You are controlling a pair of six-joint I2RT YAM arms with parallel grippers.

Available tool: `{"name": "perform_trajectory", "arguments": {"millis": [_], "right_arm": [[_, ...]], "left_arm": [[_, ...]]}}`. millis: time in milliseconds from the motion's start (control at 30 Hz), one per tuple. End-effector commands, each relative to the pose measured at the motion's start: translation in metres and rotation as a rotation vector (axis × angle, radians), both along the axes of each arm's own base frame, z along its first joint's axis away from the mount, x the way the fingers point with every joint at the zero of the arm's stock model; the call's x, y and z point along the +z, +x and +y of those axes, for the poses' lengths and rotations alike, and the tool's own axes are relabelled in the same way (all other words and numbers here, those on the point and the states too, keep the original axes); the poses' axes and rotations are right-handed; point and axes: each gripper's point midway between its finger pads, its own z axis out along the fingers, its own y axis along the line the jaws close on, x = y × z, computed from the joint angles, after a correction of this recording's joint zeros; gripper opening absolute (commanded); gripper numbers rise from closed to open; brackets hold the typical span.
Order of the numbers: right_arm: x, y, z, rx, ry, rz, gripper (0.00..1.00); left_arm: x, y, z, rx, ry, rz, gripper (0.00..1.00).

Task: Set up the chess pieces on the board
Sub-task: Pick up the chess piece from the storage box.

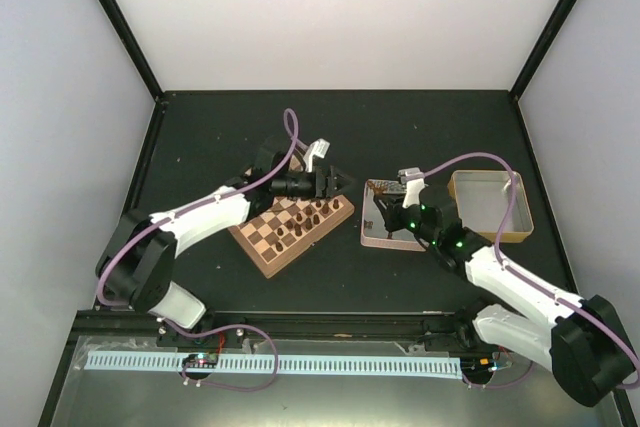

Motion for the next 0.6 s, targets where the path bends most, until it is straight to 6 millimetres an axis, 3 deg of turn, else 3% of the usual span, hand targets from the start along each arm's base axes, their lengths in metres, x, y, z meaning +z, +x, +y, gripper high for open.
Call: {"name": "perform_trajectory", "arguments": {"millis": [0,200,567], "right_arm": [[0.029,-0.008,0.013,0.091,0.076,-0.095,0.08],[0.034,-0.012,0.016,0.114,0.090,-0.105,0.08],[0.037,-0.013,0.015,0.117,0.095,-0.114,0.08]], "left_arm": [[0.055,-0.006,-0.029,-0.150,-0.169,-0.096,0.80],[0.045,-0.011,-0.045,-0.214,-0.134,-0.047,0.71],[0.024,-0.006,-0.054,-0.219,-0.059,0.014,0.42]]}}
